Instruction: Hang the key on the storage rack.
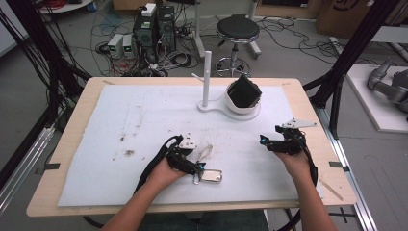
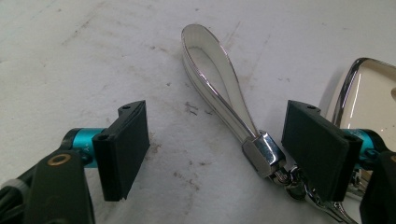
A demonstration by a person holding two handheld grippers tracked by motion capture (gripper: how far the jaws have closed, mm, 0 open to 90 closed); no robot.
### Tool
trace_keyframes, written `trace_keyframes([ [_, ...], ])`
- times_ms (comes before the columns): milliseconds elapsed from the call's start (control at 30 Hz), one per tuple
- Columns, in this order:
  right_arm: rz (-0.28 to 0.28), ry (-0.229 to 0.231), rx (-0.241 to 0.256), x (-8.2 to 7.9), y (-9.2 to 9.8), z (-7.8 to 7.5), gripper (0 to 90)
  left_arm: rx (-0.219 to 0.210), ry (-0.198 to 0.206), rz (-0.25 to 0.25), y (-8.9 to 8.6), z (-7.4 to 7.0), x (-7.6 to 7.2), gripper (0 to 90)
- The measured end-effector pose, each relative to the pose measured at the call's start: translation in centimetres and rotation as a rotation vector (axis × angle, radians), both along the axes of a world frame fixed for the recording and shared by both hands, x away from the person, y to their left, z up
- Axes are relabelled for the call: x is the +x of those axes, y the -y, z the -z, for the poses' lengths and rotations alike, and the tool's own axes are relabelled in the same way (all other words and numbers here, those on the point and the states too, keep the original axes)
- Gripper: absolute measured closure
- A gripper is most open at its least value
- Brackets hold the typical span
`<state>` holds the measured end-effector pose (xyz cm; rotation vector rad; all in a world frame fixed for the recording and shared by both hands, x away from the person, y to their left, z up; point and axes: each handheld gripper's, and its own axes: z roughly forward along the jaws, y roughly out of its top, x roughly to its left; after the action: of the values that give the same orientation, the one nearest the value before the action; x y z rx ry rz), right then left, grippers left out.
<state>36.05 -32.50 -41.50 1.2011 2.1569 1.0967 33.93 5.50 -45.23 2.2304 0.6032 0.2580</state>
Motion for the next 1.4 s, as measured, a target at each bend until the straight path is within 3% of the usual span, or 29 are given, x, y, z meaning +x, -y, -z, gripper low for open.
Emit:
trace_keyframes([
  [133, 0.0, -0.008, -0.003, 0.1, 0.0, 0.1, 20.9, 0.006, 0.001, -0.006, -0.1, -0.2, -0.2, 32.9],
  [233, 0.004, -0.007, 0.0, 0.1, 0.0, 0.1, 20.9, 0.002, 0.015, 0.036, -0.3, -0.3, -0.5, 45.5],
  [400, 0.001, -0.008, -0.008, 0.2, 0.0, 0.1, 20.9, -0.016, 0.019, 0.053, -0.4, -0.2, -0.9, 60.0],
  [533, -0.004, -0.012, -0.014, 0.2, -0.1, 0.2, 20.9, -0.026, 0.033, 0.069, -0.4, -0.1, -1.2, 80.3],
  [833, -0.008, -0.018, -0.021, 0.3, -0.4, 0.3, 20.9, 0.004, 0.076, 0.085, -0.3, -0.2, -1.5, 81.4],
  [933, -0.011, -0.021, -0.02, 0.3, -0.4, 0.4, 21.1, -0.002, 0.064, 0.087, -0.3, -0.3, -1.6, 81.4],
  [1067, -0.01, -0.021, -0.023, 0.3, -0.5, 0.4, 21.2, -0.042, 0.067, 0.083, -0.6, -1.1, -1.9, 81.4],
  [1100, -0.015, -0.019, -0.026, 0.4, -0.5, 0.4, 21.2, -0.078, 0.07, 0.076, -0.8, -1.7, -2.0, 81.4],
  [1200, -0.018, -0.024, -0.029, 0.3, -0.7, 0.4, 21.2, -0.112, 0.064, 0.067, -1.1, -2.4, -2.0, 81.4],
  [1233, -0.018, -0.028, -0.031, 0.4, -0.8, 0.5, 21.2, -0.137, 0.072, 0.05, -1.5, -3.2, -2.1, 81.4],
  [1400, -0.02, -0.03, -0.026, 0.5, -0.8, 0.5, 21.2, -0.18, 0.107, 0.014, -2.7, -4.9, -2.0, 81.4],
])
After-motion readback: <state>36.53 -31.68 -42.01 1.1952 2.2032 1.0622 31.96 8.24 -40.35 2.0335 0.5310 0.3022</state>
